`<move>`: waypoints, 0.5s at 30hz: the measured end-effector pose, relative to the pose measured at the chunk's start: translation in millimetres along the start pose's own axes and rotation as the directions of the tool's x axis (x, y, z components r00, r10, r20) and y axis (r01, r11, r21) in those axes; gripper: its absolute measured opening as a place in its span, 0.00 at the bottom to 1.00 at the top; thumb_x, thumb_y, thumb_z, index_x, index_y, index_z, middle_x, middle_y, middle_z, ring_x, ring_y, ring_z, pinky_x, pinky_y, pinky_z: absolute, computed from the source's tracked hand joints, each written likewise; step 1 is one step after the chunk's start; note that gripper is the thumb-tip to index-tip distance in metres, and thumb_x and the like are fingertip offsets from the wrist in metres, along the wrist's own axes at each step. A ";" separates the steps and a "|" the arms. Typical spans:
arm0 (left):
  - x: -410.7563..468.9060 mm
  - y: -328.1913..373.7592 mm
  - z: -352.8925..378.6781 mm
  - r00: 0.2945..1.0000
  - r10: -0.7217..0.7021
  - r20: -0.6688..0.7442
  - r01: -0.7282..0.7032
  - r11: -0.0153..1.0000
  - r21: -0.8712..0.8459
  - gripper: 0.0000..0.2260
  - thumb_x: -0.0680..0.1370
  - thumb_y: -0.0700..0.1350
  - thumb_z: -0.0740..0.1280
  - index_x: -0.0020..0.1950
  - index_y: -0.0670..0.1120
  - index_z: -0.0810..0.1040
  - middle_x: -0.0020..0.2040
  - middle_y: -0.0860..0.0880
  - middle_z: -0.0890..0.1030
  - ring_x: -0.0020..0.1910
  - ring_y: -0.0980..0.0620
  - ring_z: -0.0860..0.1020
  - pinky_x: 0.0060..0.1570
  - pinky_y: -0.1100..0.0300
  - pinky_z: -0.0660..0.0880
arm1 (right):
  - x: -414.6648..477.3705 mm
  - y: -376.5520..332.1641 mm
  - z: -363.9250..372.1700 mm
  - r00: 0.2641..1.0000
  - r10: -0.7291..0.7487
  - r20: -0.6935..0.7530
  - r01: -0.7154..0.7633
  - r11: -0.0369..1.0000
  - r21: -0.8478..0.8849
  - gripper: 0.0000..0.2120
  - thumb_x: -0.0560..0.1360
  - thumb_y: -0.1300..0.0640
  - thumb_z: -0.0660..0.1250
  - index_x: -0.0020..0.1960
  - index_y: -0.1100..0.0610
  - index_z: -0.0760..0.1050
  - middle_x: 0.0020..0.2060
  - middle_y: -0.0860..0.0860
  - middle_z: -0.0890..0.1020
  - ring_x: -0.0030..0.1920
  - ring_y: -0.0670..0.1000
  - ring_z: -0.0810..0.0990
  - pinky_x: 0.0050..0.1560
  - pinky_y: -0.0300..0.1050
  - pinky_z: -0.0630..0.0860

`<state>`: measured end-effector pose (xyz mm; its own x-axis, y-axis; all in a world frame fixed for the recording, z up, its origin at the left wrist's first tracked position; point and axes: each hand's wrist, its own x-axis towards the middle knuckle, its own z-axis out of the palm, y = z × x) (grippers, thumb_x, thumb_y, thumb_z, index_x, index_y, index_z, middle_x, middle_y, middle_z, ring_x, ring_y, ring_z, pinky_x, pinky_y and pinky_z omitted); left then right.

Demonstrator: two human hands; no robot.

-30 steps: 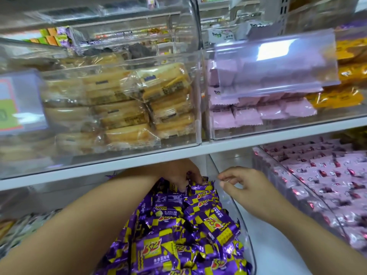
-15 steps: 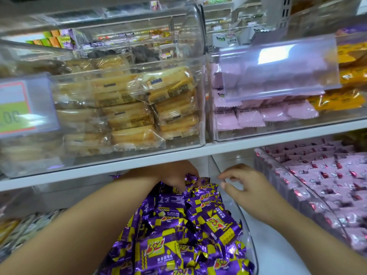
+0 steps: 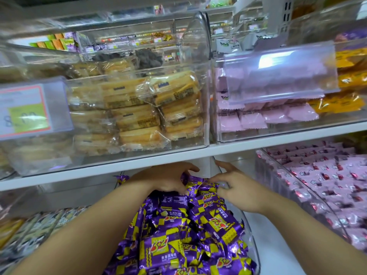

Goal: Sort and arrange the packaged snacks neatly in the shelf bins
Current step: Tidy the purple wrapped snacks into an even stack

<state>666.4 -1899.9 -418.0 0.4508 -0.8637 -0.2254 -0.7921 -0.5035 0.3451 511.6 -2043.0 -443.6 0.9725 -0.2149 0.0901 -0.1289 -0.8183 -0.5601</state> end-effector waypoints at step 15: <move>13.8 -4.8 10.1 0.919 -0.159 -0.360 0.157 0.987 -0.033 0.10 0.79 0.51 0.63 0.54 0.45 0.74 0.49 0.48 0.78 0.49 0.50 0.77 0.45 0.63 0.68 | -4.2 0.8 1.4 0.999 0.014 -0.051 -0.011 0.998 0.064 0.18 0.76 0.60 0.60 0.65 0.50 0.74 0.75 0.49 0.57 0.73 0.43 0.58 0.56 0.30 0.58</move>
<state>672.2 -1909.2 -432.0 0.6884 -0.7223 0.0659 -0.6971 -0.6337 0.3354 507.7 -2042.0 -445.6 0.9593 -0.2533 0.1246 -0.1266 -0.7805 -0.6122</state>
